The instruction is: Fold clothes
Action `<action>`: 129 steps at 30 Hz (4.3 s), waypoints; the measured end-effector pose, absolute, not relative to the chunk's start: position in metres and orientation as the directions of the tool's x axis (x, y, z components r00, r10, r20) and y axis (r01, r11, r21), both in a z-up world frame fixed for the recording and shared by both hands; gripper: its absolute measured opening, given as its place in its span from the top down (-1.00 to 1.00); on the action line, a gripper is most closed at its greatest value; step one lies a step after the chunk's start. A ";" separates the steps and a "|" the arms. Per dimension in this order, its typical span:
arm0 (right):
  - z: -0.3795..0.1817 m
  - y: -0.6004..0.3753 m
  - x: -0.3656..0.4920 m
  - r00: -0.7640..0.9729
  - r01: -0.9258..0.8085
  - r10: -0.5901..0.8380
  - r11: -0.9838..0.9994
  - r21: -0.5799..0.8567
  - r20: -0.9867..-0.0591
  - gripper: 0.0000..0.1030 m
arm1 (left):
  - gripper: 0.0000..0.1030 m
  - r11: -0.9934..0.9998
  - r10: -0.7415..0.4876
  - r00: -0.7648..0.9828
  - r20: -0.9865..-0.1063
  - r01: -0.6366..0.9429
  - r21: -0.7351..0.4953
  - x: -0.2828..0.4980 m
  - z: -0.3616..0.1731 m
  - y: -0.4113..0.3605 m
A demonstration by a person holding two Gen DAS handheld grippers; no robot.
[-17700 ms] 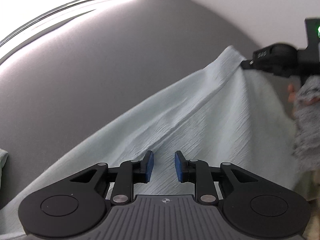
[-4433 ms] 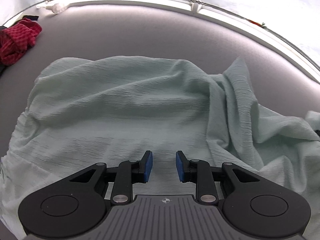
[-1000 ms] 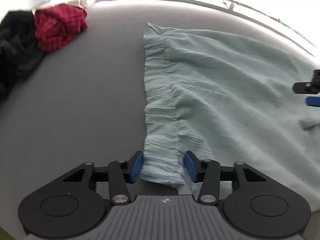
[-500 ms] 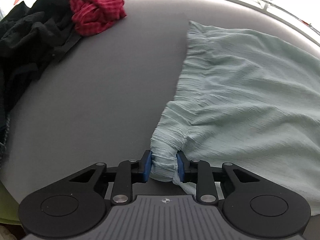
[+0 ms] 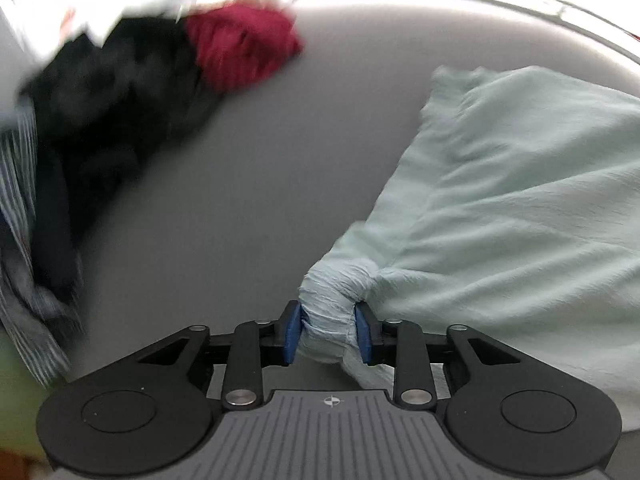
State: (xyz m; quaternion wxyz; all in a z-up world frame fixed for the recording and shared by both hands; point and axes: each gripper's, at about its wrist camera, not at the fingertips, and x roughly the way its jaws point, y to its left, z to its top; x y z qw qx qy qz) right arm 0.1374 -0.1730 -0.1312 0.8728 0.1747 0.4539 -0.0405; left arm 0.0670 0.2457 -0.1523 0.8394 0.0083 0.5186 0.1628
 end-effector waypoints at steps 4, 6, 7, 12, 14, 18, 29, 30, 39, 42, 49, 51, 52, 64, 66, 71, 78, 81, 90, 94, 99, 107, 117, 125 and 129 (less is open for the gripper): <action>-0.123 -0.263 0.106 0.645 0.437 -0.124 0.869 0.231 -0.754 -0.60 | 0.21 0.963 0.217 0.498 -0.840 -0.248 0.102 0.076 -0.127 0.208; -0.122 -0.303 0.086 0.638 0.519 -0.227 0.833 0.193 -0.736 -0.60 | 0.20 0.985 0.125 0.547 -0.828 -0.167 0.038 0.084 -0.119 0.166; -0.122 -0.317 0.078 0.631 0.543 -0.258 0.820 0.180 -0.732 -0.60 | 0.20 0.991 0.091 0.560 -0.823 -0.130 0.021 0.087 -0.117 0.142; -0.130 -0.431 0.010 0.497 0.703 -0.479 0.711 0.013 -0.724 -0.60 | 0.16 0.991 -0.128 0.535 -0.835 0.032 -0.132 0.095 -0.124 0.016; -0.135 -0.474 -0.019 0.439 0.735 -0.522 0.677 -0.042 -0.731 -0.60 | 0.17 0.980 -0.196 0.490 -0.849 0.065 -0.189 0.095 -0.134 -0.035; -0.152 -0.569 -0.076 0.364 0.797 -0.515 0.603 -0.026 -0.776 -0.60 | 0.17 0.973 -0.231 0.428 -0.874 0.107 -0.205 0.092 -0.155 -0.116; -0.195 -0.638 -0.110 0.364 0.815 -0.333 0.566 0.125 -0.870 0.92 | 0.12 0.975 -0.182 0.372 -0.910 0.185 -0.120 0.090 -0.173 -0.200; -0.194 -0.639 -0.110 0.358 0.815 -0.336 0.567 0.116 -0.871 0.93 | 0.12 0.975 -0.180 0.369 -0.912 0.190 -0.115 0.092 -0.175 -0.200; -0.186 -0.640 -0.087 0.243 0.789 -0.476 0.604 -0.114 -0.845 0.94 | 0.12 0.959 -0.171 0.329 -0.929 0.272 -0.080 0.086 -0.177 -0.191; -0.191 -0.636 -0.068 0.197 0.755 -0.517 0.622 -0.208 -0.833 0.94 | 0.11 0.955 -0.188 0.328 -0.926 0.282 -0.094 0.085 -0.178 -0.185; -0.167 -0.616 -0.061 0.228 0.757 -0.591 0.608 -0.241 -0.774 -0.29 | 0.11 0.955 -0.277 0.341 -0.898 0.198 -0.220 0.106 -0.164 -0.175; -0.145 -0.618 -0.048 0.276 0.760 -0.622 0.608 -0.230 -0.733 -0.50 | 0.11 0.953 -0.296 0.365 -0.883 0.171 -0.249 0.119 -0.155 -0.176; -0.132 -0.622 -0.037 0.306 0.758 -0.634 0.614 -0.221 -0.710 -0.54 | 0.11 0.954 -0.297 0.384 -0.875 0.161 -0.253 0.127 -0.150 -0.178; -0.139 -0.689 0.183 0.722 0.485 -0.129 0.795 0.363 -0.680 -0.65 | 0.06 0.969 -0.074 0.554 -0.830 -0.155 -0.190 0.232 -0.156 -0.195; -0.156 -0.694 0.219 0.723 0.469 -0.066 0.778 0.418 -0.687 -0.54 | 0.06 0.963 -0.031 0.549 -0.835 -0.208 -0.172 0.253 -0.166 -0.192; -0.188 -0.693 0.293 0.719 0.431 0.123 0.693 0.578 -0.684 -0.15 | 0.06 0.950 0.041 0.515 -0.856 -0.284 -0.126 0.286 -0.186 -0.187; -0.207 -0.677 0.317 0.676 0.434 0.084 0.758 0.487 -0.732 0.95 | 0.06 0.965 0.085 0.513 -0.854 -0.255 -0.057 0.294 -0.188 -0.201; -0.208 -0.685 0.306 0.668 0.449 0.019 0.787 0.424 -0.744 0.95 | 0.06 0.969 0.089 0.512 -0.854 -0.245 -0.045 0.294 -0.190 -0.204; -0.190 -0.689 0.214 0.590 0.511 -0.102 0.815 0.273 -0.801 0.95 | 0.03 0.974 0.087 0.501 -0.861 -0.224 -0.033 0.302 -0.191 -0.203; -0.201 -0.691 0.205 0.545 0.533 -0.145 0.820 0.208 -0.826 0.87 | 0.02 0.977 0.088 0.500 -0.861 -0.211 -0.023 0.301 -0.190 -0.205; -0.184 -0.695 0.210 0.566 0.544 -0.228 0.826 0.150 -0.792 0.06 | 0.02 0.968 0.029 0.520 -0.853 -0.228 -0.106 0.294 -0.182 -0.186; -0.167 -0.708 0.313 0.738 0.338 -0.100 0.911 0.237 -0.667 -0.27 | 0.01 0.910 0.165 0.588 -0.792 -0.401 -0.107 0.289 -0.156 -0.105; -0.230 -0.732 0.446 0.716 0.275 0.095 0.872 0.405 -0.692 -0.27 | 0.18 0.899 0.182 0.574 -0.798 -0.426 -0.101 0.334 -0.194 -0.060; -0.246 -0.715 0.474 0.670 0.228 0.105 0.913 0.338 -0.735 0.93 | 0.32 0.884 0.283 0.567 -0.774 -0.468 -0.020 0.353 -0.214 -0.058; -0.249 -0.707 0.475 0.647 0.259 0.004 0.939 0.224 -0.763 0.94 | 0.32 0.892 0.296 0.573 -0.764 -0.452 0.006 0.361 -0.217 -0.057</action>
